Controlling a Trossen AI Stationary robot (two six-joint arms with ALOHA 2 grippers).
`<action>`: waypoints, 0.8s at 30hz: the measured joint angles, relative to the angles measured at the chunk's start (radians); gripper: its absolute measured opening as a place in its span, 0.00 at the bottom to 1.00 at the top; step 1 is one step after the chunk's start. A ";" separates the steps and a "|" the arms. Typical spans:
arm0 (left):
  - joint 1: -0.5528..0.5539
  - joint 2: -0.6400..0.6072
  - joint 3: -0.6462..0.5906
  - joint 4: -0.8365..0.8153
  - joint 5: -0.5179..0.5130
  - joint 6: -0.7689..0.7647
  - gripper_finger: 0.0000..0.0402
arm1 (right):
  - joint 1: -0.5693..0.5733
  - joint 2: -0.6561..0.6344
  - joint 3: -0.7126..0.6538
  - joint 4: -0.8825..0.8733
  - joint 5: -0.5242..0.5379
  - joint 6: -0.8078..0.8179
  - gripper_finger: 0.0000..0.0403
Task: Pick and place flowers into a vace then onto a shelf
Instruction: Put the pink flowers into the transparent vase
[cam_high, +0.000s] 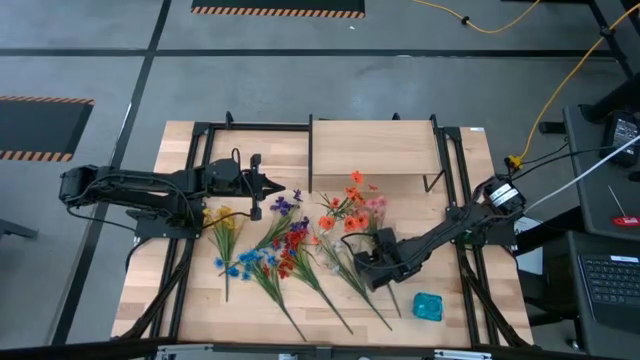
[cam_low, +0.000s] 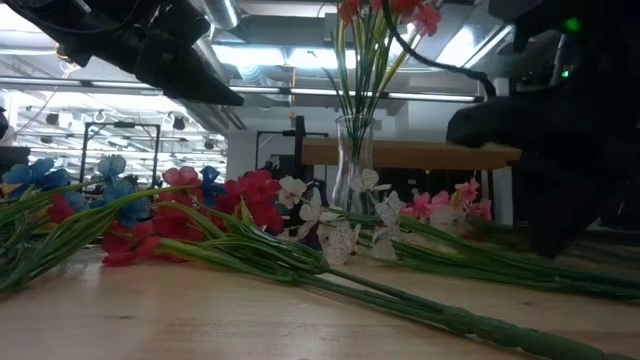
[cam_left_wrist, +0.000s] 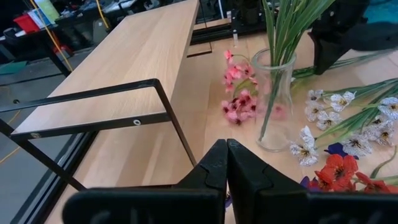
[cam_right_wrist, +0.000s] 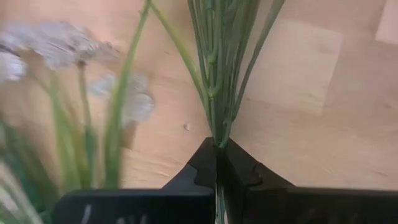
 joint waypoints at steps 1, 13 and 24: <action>0.000 0.000 0.000 -0.002 0.000 0.000 0.00 | 0.000 -0.011 0.001 -0.011 0.006 0.000 0.01; 0.000 0.000 0.000 -0.012 0.000 0.000 0.01 | 0.000 -0.146 0.003 -0.219 0.060 0.020 0.01; 0.000 0.000 0.000 -0.012 0.000 0.000 0.02 | 0.001 -0.225 0.004 -0.327 0.120 0.020 0.01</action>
